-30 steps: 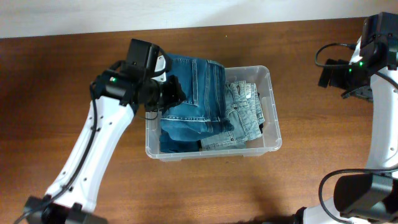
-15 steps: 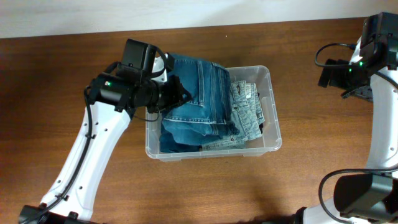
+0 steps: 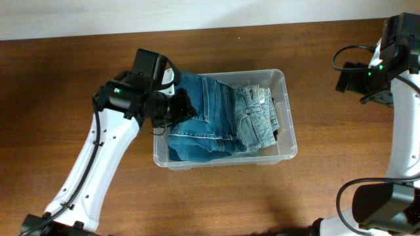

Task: Pack container
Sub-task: 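Lower the dark-blue jeans into the box over the teal garment, then press the dark-blue jeans flat into the box's left side with the left gripper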

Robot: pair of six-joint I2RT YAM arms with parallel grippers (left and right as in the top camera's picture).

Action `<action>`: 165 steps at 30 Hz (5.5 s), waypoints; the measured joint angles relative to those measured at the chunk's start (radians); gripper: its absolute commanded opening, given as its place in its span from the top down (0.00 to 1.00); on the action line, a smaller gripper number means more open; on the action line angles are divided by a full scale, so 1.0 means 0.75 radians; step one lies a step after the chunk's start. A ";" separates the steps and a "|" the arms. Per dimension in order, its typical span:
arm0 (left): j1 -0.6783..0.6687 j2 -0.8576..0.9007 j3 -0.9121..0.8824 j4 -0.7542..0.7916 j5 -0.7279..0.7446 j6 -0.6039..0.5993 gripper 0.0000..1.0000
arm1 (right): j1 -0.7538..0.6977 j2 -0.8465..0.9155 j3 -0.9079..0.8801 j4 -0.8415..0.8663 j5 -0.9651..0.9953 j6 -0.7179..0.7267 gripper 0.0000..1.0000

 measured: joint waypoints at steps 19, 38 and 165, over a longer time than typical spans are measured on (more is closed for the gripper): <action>-0.007 -0.018 -0.078 0.087 -0.424 0.185 0.14 | 0.000 0.000 0.000 0.000 -0.001 0.000 0.01; -0.261 -0.055 0.085 -0.203 -0.627 0.274 0.98 | 0.000 0.000 0.000 0.000 0.000 0.000 0.02; -0.224 0.419 0.025 -0.115 -0.879 0.148 0.99 | 0.000 0.000 0.000 0.000 0.000 0.000 0.01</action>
